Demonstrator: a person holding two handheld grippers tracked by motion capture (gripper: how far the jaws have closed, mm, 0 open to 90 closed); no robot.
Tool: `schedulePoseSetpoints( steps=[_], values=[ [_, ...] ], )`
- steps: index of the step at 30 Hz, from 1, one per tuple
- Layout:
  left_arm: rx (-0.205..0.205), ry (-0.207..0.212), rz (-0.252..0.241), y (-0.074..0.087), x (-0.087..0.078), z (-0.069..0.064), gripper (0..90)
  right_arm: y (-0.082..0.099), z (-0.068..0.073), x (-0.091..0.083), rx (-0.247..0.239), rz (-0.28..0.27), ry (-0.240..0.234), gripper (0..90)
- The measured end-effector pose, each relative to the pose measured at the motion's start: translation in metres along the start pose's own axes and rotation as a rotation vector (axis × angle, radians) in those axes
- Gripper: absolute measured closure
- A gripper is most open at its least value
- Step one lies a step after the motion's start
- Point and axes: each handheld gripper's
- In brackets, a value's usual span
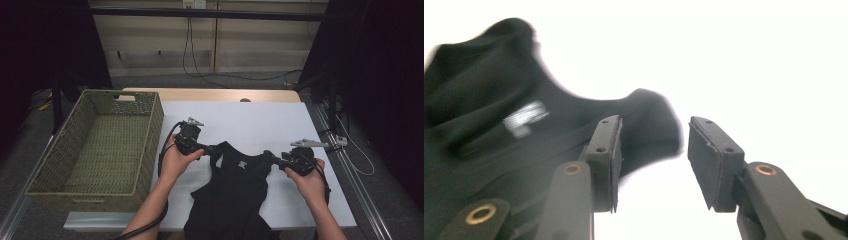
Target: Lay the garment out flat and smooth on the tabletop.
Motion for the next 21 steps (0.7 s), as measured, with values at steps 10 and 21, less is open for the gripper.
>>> schedulePoseSetpoints(
  steps=[10,21],
  values=[
    [-0.019,-0.012,0.024,0.005,0.006,0.007,20.5,0.003,-0.003,0.040,0.066,0.029,0.017,63.7],
    [0.008,-0.023,0.054,0.005,0.029,0.001,35.5,0.003,-0.009,0.043,0.078,0.012,-0.026,84.3]
  ],
)
Point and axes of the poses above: each handheld gripper's, and its own axes: x roughly forward along the jaws, y roughly out of its underside, z roughly to its left
